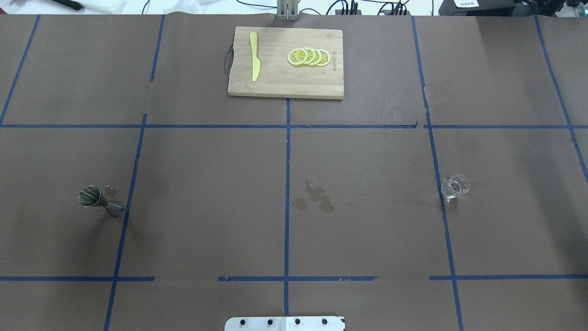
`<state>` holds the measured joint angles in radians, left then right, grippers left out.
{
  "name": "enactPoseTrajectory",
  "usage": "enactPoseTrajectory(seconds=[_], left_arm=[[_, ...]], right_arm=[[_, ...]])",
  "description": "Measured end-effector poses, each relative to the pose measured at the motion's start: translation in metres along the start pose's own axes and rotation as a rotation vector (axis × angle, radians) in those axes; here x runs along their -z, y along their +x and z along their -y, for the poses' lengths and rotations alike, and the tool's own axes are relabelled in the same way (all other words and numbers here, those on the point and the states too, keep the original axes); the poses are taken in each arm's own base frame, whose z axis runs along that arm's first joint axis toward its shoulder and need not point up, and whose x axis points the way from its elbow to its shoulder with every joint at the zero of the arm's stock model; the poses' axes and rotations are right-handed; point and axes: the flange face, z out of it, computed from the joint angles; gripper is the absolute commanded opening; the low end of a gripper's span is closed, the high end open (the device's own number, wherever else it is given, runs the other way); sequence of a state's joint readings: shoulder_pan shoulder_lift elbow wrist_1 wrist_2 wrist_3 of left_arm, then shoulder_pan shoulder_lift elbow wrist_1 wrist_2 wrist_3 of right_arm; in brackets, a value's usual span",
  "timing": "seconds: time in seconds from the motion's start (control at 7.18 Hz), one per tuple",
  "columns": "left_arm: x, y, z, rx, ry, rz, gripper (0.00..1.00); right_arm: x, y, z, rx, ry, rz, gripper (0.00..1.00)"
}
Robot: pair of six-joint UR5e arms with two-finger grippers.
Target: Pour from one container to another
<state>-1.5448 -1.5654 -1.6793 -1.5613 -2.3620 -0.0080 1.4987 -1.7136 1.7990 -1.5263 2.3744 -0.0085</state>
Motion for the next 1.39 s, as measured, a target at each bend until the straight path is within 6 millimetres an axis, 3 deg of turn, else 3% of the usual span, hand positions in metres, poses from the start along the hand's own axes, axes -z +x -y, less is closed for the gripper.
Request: enactPoseTrajectory(seconds=[0.56, 1.39], left_arm=[[0.017, 0.004, -0.003, 0.004, 0.021, 0.008, 1.0], [0.025, 0.005, -0.002, 0.0, 0.036, 0.06, 1.0]], right_arm=[[-0.001, 0.001, 0.0, -0.003, -0.002, 0.002, 1.0], [-0.001, 0.001, 0.0, -0.003, -0.002, 0.003, 1.0]])
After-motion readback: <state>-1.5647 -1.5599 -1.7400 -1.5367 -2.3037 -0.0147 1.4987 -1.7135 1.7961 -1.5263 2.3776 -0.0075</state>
